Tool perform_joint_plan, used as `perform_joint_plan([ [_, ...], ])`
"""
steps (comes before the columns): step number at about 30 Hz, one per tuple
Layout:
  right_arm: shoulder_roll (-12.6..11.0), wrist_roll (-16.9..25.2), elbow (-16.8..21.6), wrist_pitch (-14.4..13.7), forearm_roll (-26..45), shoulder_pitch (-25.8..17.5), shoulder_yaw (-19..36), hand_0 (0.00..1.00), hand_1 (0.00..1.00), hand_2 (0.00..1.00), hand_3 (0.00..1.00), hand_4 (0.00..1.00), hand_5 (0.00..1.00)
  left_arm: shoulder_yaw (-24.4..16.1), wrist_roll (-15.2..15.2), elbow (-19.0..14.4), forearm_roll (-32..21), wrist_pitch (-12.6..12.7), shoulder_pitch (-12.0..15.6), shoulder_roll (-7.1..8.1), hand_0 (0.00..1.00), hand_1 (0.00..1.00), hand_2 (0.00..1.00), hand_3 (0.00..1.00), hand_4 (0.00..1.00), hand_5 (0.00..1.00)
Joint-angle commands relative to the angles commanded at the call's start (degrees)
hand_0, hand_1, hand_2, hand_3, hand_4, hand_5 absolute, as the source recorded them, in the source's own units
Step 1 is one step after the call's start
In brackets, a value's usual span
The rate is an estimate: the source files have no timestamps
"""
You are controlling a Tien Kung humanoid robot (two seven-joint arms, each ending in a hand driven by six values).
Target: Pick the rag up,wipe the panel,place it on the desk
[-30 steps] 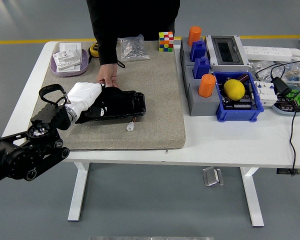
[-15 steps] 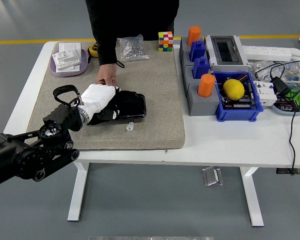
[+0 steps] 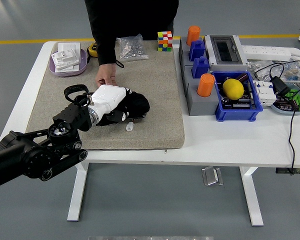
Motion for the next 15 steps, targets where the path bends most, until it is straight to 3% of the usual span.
perform_joint_plan([
  [15, 0.3, 0.0, 0.0, -0.1, 0.1, -0.1, 0.1, 0.724, 0.598, 0.674, 0.584, 0.998, 0.431, -1.1, 0.4, -0.2, 0.5, -0.2, 0.0, -0.41, 0.230, 0.175, 0.475, 0.387, 0.368, 0.002],
])
